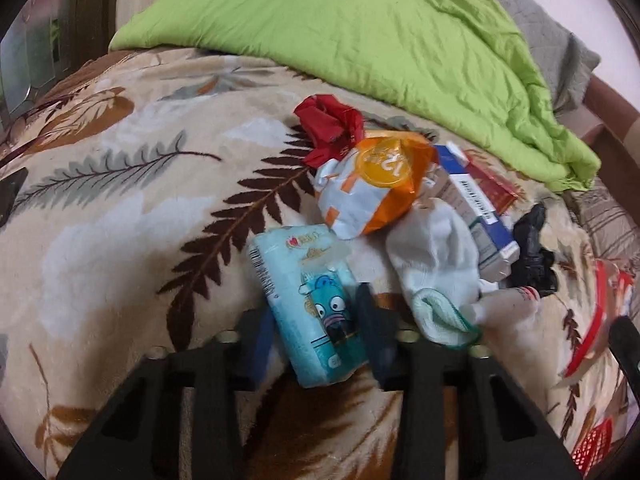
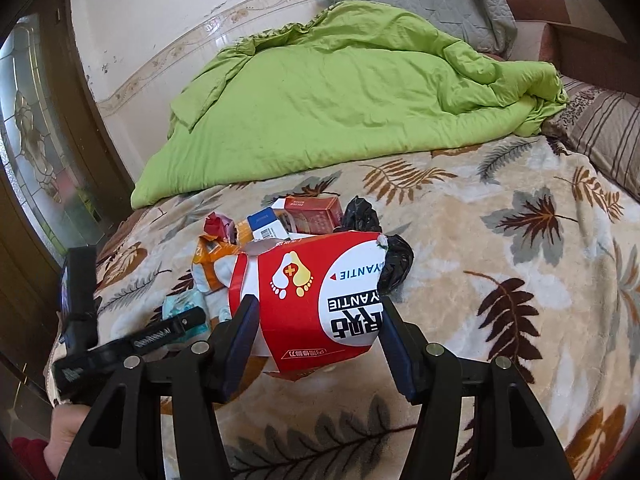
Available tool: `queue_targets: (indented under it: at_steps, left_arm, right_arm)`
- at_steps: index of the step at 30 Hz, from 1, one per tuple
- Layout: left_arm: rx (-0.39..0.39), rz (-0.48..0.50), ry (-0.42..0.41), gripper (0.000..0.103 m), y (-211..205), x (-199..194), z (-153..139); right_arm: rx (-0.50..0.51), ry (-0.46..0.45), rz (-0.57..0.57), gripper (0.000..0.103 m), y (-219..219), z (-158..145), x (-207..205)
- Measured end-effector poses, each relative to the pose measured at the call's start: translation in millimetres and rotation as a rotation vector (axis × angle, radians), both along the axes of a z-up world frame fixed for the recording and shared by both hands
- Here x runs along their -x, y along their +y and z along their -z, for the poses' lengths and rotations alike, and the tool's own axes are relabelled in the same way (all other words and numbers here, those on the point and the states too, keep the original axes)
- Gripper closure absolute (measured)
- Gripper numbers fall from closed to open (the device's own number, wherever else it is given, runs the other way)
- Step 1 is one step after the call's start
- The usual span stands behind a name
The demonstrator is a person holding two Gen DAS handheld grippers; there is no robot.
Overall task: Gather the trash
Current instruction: 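Lift the Pantene bag with the right tool while left lifts the diaper pack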
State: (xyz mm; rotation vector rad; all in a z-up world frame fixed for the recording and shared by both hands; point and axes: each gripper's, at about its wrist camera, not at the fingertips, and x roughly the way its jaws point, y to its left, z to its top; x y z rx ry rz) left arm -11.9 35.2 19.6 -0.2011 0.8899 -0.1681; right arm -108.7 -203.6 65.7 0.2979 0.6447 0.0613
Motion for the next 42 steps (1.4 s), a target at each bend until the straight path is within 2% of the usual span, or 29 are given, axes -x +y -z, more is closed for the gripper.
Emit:
queue_targets:
  at_steps: [2, 5, 13, 18, 22, 30, 42]
  left_arm:
    - [0.006, 0.012, -0.024, 0.084, 3, 5, -4]
    - [-0.011, 0.029, -0.062, 0.087, 6, 20, -11]
    - [-0.081, 0.080, -0.172, 0.087, 3, 65, -38]
    - [-0.118, 0.106, -0.225, 0.087, 2, 108, -45]
    - [-0.147, 0.124, -0.268, 0.087, 2, 127, -50]
    - [-0.167, 0.089, -0.252, 0.087, 10, 120, -42]
    - [-0.252, 0.085, -0.295, 0.086, 4, 119, -41]
  right_arm:
    - [0.005, -0.003, 0.000, 0.039, 0, 0, 1]
    - [-0.007, -0.004, 0.005, 0.039, -2, -1, 1]
    - [0.037, -0.024, -0.002, 0.039, 6, -4, 15]
    - [0.046, -0.025, -0.010, 0.039, 9, -3, 29]
    - [0.046, -0.049, -0.018, 0.039, 10, -5, 42]
    - [0.086, -0.055, -0.031, 0.039, 21, -6, 49]
    - [0.114, -0.036, -0.041, 0.039, 29, -2, 42]
